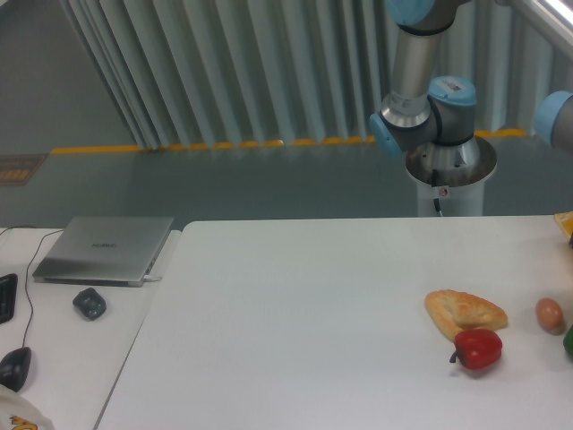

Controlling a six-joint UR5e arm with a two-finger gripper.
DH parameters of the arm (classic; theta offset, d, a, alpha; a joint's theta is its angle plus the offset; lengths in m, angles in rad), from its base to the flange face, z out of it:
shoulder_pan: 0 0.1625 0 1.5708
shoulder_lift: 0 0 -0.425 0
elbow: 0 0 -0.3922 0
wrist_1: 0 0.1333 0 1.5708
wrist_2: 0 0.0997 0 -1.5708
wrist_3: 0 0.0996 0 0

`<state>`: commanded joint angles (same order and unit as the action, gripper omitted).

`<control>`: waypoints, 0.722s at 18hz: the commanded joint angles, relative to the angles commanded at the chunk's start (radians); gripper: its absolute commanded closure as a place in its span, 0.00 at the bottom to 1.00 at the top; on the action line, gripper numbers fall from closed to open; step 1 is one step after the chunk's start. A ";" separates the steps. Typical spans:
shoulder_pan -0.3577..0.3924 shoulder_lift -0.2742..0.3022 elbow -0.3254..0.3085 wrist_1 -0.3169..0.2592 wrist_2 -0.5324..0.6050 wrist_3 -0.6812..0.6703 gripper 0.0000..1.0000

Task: Place the yellow pepper on the table

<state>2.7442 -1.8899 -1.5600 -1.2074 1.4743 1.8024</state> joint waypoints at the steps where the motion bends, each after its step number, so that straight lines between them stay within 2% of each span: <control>1: -0.001 0.003 0.001 0.008 0.007 0.006 0.00; 2: -0.003 0.015 0.005 0.017 0.018 0.009 0.00; 4: -0.001 0.021 0.012 0.070 0.029 0.061 0.00; 6: 0.006 0.020 0.017 0.083 0.029 0.089 0.00; 7: 0.037 0.020 0.020 0.088 0.024 0.110 0.00; 8: 0.054 0.018 0.023 0.085 0.023 0.161 0.00; 11: 0.106 0.009 0.024 0.083 0.032 0.424 0.00; 13: 0.120 -0.002 0.026 0.082 0.081 0.535 0.00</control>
<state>2.8639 -1.8914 -1.5340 -1.1259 1.5551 2.3372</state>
